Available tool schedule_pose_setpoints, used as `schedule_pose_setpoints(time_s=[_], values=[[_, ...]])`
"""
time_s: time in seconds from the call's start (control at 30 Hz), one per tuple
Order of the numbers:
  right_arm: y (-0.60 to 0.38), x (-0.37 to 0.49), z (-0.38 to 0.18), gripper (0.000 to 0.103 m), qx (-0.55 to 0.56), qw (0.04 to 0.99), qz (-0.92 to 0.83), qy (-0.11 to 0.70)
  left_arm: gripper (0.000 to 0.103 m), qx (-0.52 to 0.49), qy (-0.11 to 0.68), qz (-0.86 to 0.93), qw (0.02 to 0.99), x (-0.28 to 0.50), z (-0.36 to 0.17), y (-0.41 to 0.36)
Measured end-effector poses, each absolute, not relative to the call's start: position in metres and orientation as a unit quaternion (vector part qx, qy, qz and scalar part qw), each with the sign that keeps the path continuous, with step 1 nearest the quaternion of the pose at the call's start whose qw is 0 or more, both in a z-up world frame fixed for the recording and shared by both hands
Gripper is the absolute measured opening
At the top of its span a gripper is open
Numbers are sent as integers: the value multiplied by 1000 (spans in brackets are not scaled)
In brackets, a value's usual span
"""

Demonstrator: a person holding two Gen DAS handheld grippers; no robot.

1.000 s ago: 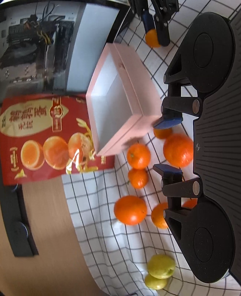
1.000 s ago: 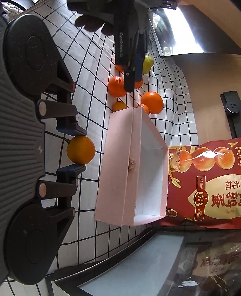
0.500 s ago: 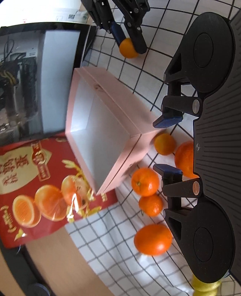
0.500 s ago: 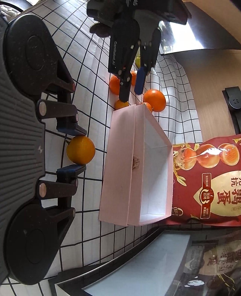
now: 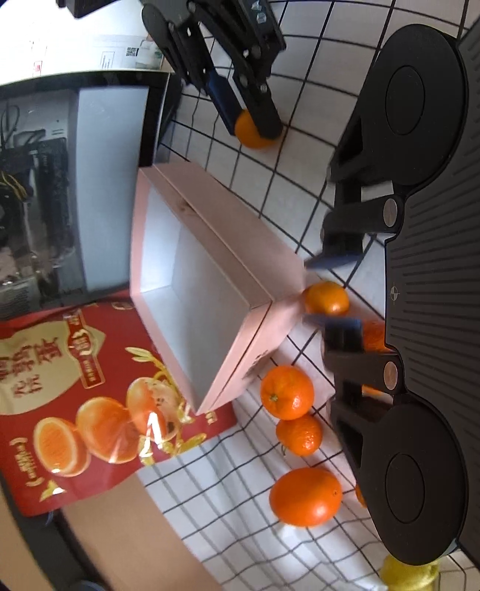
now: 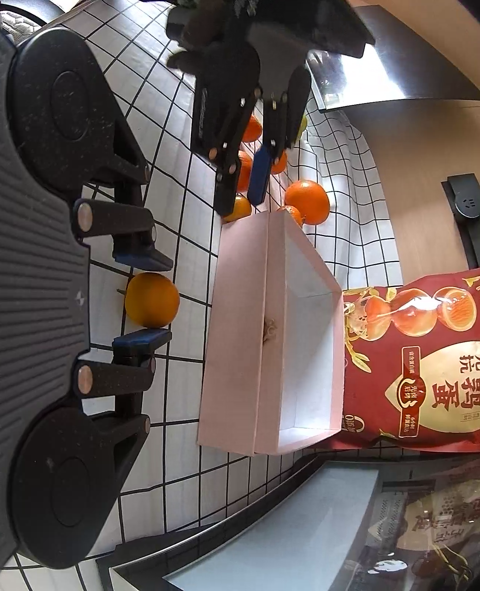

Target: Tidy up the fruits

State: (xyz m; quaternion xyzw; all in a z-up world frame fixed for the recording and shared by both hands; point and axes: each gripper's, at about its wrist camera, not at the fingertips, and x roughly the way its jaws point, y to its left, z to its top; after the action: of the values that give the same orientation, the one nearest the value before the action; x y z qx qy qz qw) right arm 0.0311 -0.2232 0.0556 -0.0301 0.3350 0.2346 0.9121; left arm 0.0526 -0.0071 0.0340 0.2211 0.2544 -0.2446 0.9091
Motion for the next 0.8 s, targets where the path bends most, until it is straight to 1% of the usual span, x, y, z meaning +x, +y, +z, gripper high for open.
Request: schedule_pose_setpoints(time_s=[0.1,0.17,0.23,0.27,0.33,0.63,0.8], values=[[-222,31,56,35,-34,913,231,335,20,221,247,-253,909,39,32,-13],[-221,30,56,43,-39,914,227,334,20,232,246,-261,904,31,28,-19],[-220,30,56,47,-42,915,227,332,21,246,238,-255,904,27,25,-24],[-220,30,56,49,-43,914,227,332,23,248,237,-251,905,25,24,-25],[-220,30,56,52,-42,915,226,332,24,236,240,-256,906,25,26,-25],[-215,33,53,52,-56,909,229,345,24,188,241,-227,925,26,35,-12],[-217,34,53,55,-53,910,226,345,26,153,256,-242,923,34,35,-14]])
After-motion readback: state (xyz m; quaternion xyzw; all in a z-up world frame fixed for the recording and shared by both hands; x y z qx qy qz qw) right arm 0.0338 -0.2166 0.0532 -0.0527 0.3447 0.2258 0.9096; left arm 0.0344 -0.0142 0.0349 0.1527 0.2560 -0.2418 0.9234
